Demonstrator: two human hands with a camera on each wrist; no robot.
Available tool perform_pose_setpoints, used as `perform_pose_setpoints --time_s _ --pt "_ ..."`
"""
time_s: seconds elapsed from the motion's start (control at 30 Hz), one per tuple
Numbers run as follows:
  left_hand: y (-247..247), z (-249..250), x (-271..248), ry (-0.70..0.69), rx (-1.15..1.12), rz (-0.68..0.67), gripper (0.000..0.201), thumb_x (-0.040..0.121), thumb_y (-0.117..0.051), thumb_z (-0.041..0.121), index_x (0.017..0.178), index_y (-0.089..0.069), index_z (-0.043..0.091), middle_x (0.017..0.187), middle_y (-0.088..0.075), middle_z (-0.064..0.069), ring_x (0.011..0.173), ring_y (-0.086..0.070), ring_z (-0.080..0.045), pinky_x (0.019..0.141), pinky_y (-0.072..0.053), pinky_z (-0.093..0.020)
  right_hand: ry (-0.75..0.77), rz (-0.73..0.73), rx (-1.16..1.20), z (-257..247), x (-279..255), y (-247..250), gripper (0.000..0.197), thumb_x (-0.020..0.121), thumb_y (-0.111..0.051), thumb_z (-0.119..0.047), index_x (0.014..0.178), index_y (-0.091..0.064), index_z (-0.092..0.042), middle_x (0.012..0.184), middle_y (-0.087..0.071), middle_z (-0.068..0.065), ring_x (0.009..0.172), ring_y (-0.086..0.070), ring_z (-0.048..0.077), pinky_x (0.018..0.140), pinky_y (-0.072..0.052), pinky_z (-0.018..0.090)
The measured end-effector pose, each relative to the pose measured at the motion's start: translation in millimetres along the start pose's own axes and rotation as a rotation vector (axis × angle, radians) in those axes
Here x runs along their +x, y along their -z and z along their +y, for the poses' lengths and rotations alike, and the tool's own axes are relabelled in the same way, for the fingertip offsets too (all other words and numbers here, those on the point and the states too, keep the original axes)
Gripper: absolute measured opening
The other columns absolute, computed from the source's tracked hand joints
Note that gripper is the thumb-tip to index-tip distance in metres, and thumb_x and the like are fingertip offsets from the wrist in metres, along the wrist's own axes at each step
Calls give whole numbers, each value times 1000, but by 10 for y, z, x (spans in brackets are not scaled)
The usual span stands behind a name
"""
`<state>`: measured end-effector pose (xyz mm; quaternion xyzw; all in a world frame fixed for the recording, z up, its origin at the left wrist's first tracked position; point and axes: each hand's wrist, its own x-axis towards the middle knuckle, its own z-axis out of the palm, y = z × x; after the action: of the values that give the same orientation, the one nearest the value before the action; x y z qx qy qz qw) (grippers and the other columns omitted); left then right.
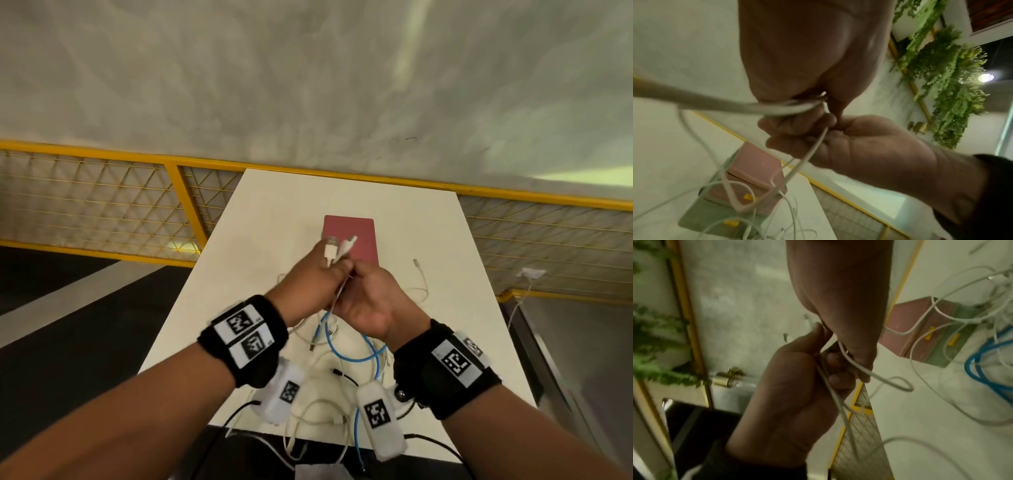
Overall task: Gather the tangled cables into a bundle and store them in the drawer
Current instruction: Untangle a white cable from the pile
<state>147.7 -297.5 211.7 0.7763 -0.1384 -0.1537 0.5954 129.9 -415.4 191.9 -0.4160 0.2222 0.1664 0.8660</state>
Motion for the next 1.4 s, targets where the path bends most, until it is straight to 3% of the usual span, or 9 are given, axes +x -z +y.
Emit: perform_pose_setpoints --time_s 0.1,0.23,0.4,0.57,0.77,0.93,1.07,1.23,1.4 --pt "-131 -42 44 -23 147 17 10 98 -53 23 106 -52 18 96 -63 2 87 -61 -12 72 -48 -25 -6 12 97 -23 -26 -31 31 100 -40 -24 109 -67 -12 98 -73 9 91 -70 22 77 -54 39" --pt "-88 -178 -2 -34 43 -19 17 92 -57 5 80 -55 17 75 -59 2 66 -56 -7 62 -47 -24 -41 47 25 -81 27 -35 35 100 -39 -36 97 -64 -12 97 -69 10 96 -64 25 85 -50 45" --pt "148 -599 -388 69 166 -388 12 82 -64 0 77 -65 10 68 -66 -3 61 -60 -9 60 -47 -20 -26 171 98 -372 126 178 29 99 -39 -17 75 -55 -15 84 -77 9 95 -69 25 88 -44 43" --pt "510 -867 -571 196 477 -594 14 80 -73 15 74 -63 22 77 -66 3 68 -59 -7 70 -49 -29 13 189 79 -427 126 275 33 103 -34 -21 81 -59 -18 78 -75 4 77 -75 21 89 -46 42" --pt "434 -186 -145 11 -9 179 30 83 -77 13 71 -49 15 51 -42 10 37 -35 1 39 -30 -12 18 38 -23 -251 13 98 20 100 -43 -23 98 -61 -16 99 -73 10 103 -66 27 94 -46 49" --pt "46 22 -1 -10 -92 48 14 81 -75 4 87 -63 5 73 -63 -7 66 -63 -19 62 -55 -36 -13 -89 45 -96 -127 -137 44 103 -33 -42 99 -67 -13 100 -73 9 99 -67 26 87 -49 50" --pt "51 -133 -55 -20 -82 -86 14 74 -77 -3 83 -66 -4 79 -69 -4 75 -63 -16 76 -55 -39 19 -11 33 -262 -109 4 28 100 -44 -31 92 -62 -12 83 -69 9 76 -71 26 73 -56 41" --pt "221 -215 -273 67 65 -260 12 77 -79 -1 79 -67 -1 57 -60 14 49 -51 4 50 -38 -8 2 3 -347 -337 -219 217 17 98 -50 -29 93 -63 -18 79 -67 3 78 -62 25 69 -50 36" --pt "486 -216 -250 121 -63 -116 10 88 -70 8 79 -65 9 56 -47 1 45 -28 -11 40 -23 -19 -24 -176 -1059 -221 -502 354 18 94 -56 -17 88 -73 -17 71 -53 -1 60 -46 12 52 -38 25"
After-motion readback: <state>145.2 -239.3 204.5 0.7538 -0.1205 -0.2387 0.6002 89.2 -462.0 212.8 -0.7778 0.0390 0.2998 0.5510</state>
